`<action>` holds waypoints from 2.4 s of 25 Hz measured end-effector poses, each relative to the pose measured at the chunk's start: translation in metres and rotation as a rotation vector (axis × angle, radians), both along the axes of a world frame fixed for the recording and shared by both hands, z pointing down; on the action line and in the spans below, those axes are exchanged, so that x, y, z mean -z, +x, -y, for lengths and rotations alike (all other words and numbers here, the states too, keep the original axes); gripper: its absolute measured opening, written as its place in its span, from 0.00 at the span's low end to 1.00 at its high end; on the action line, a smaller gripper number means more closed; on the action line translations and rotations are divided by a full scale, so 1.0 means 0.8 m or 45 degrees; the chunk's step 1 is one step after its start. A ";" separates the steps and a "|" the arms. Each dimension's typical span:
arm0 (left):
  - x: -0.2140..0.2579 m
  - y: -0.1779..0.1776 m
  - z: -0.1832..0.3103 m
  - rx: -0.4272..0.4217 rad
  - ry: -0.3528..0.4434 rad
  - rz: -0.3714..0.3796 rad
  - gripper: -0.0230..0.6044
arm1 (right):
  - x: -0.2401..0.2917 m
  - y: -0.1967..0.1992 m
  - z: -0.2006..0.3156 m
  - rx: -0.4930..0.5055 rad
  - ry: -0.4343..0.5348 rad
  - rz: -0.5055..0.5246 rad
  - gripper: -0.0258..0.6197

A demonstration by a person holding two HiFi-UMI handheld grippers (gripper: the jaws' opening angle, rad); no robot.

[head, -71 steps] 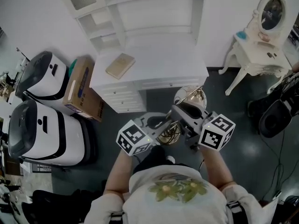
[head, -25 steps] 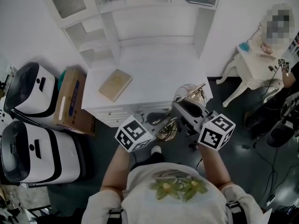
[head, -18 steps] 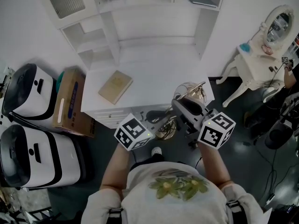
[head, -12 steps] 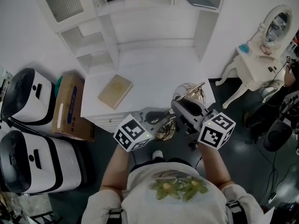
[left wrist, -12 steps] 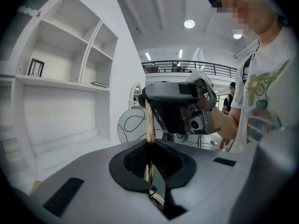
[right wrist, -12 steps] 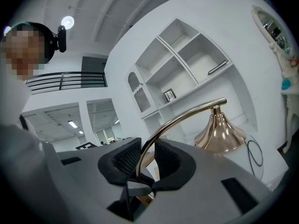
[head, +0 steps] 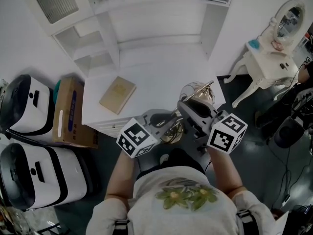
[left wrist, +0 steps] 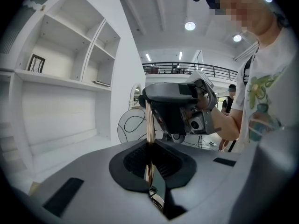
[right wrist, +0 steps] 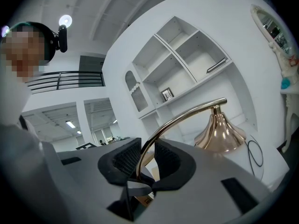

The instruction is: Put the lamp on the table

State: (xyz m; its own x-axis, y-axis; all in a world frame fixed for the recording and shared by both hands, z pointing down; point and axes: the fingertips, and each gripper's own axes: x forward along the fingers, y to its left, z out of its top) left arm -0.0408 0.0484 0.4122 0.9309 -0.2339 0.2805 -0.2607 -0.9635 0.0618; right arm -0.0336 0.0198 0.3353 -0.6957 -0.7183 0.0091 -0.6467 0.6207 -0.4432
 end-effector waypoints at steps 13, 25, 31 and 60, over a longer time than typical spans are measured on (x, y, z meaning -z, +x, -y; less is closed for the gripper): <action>-0.004 0.021 0.042 -0.007 -0.032 0.007 0.10 | -0.005 0.019 0.046 0.004 -0.025 -0.003 0.19; 0.015 0.040 0.129 0.032 0.018 0.025 0.10 | 0.015 0.039 0.128 0.024 0.015 0.004 0.19; 0.025 0.048 0.166 0.032 0.020 0.006 0.10 | 0.025 0.046 0.165 0.029 0.028 -0.001 0.19; 0.029 0.075 0.314 0.136 0.042 0.025 0.10 | 0.028 0.070 0.313 0.146 0.045 0.015 0.19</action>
State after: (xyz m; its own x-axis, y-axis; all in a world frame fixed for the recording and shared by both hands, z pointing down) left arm 0.0194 -0.2027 0.3892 0.8946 -0.3408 0.2889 -0.3627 -0.9316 0.0240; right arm 0.0228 -0.2307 0.3125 -0.7734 -0.6335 -0.0233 -0.5653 0.7059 -0.4267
